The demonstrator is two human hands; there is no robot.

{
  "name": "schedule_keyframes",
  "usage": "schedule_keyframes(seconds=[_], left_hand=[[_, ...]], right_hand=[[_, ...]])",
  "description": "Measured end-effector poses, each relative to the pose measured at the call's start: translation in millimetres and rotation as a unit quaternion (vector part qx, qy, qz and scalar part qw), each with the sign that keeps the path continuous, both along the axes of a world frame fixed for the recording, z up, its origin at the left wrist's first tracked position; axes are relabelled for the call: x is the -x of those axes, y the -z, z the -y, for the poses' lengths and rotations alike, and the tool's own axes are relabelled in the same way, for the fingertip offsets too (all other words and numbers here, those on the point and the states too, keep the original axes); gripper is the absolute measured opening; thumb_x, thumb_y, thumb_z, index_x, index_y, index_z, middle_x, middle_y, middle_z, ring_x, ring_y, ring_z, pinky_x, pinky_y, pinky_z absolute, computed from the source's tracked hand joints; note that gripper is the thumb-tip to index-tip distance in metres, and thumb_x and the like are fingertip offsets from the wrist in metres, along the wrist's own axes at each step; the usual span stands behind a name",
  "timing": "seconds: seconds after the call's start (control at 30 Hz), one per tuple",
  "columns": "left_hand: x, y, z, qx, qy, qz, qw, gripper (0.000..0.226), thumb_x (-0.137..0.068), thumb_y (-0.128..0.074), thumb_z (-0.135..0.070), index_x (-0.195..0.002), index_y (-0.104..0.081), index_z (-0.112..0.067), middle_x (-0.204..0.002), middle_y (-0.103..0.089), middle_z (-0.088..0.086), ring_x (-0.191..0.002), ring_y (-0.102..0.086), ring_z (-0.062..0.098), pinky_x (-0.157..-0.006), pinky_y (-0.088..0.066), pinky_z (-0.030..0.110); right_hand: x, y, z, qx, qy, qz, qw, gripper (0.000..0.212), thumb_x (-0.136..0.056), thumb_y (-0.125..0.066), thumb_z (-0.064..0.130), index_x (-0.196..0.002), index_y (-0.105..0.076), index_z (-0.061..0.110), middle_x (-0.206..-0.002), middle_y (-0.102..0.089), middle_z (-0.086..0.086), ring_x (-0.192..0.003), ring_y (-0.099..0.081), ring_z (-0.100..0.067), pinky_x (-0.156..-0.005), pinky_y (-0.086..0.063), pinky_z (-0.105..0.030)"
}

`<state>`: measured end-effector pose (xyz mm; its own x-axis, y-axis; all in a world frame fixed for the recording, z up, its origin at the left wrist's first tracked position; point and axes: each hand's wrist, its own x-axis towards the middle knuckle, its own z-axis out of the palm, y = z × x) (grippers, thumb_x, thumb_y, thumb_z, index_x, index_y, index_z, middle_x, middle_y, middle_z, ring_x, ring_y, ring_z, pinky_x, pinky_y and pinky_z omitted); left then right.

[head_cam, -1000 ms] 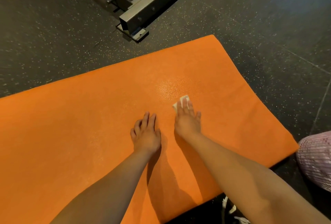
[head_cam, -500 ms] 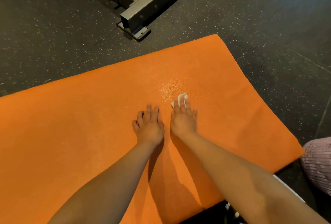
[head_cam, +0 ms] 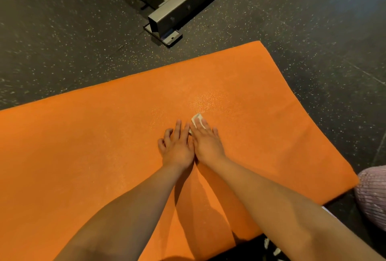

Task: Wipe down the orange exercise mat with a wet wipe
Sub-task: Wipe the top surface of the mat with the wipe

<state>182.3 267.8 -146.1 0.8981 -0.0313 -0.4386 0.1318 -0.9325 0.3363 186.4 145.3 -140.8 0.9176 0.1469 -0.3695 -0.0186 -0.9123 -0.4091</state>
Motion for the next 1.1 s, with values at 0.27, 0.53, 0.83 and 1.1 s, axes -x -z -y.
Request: schedule_keyframes(seconds=[0.27,0.53,0.83,1.1], left_hand=[[-3,-8,1,-0.003,-0.004,-0.016,1.0,0.055,-0.104,-0.028,-0.05,-0.156,-0.011,-0.048,-0.167,0.008,-0.018,-0.149,-0.004,0.025,-0.117,-0.009,0.051],[-7,-7,-4,-0.014,0.004,0.007,1.0,0.052,-0.104,-0.032,-0.049,-0.154,-0.018,-0.047,-0.166,-0.002,-0.016,-0.146,-0.01,0.025,-0.113,-0.015,0.047],[-37,-6,0,-0.012,-0.008,0.029,0.999,0.049,-0.105,-0.031,-0.045,-0.154,-0.023,-0.042,-0.167,-0.007,-0.01,-0.147,-0.011,0.025,-0.117,-0.013,0.049],[-35,2,-3,0.006,-0.012,0.025,1.0,0.054,-0.105,-0.03,-0.045,-0.156,-0.016,-0.043,-0.167,0.003,-0.016,-0.149,-0.004,0.021,-0.12,-0.006,0.049]], right_hand=[[-1,-4,3,0.039,0.083,-0.022,0.996,0.059,-0.108,-0.032,0.029,-0.163,-0.008,0.026,-0.17,0.006,0.005,-0.156,0.011,-0.019,-0.124,0.002,-0.052],[-11,9,28,0.054,0.097,0.01,0.994,0.057,-0.109,-0.024,0.03,-0.163,-0.005,0.027,-0.169,0.011,0.007,-0.155,0.016,-0.016,-0.124,0.007,-0.049],[-21,13,17,0.021,-0.015,0.039,0.999,0.054,-0.11,-0.02,0.038,-0.162,-0.006,0.032,-0.169,0.009,0.011,-0.155,0.015,-0.012,-0.124,0.004,-0.054],[-50,12,12,0.027,0.124,0.025,0.992,0.061,-0.108,-0.028,0.027,-0.162,0.0,0.027,-0.169,0.017,0.004,-0.153,0.022,-0.016,-0.121,0.008,-0.057]])
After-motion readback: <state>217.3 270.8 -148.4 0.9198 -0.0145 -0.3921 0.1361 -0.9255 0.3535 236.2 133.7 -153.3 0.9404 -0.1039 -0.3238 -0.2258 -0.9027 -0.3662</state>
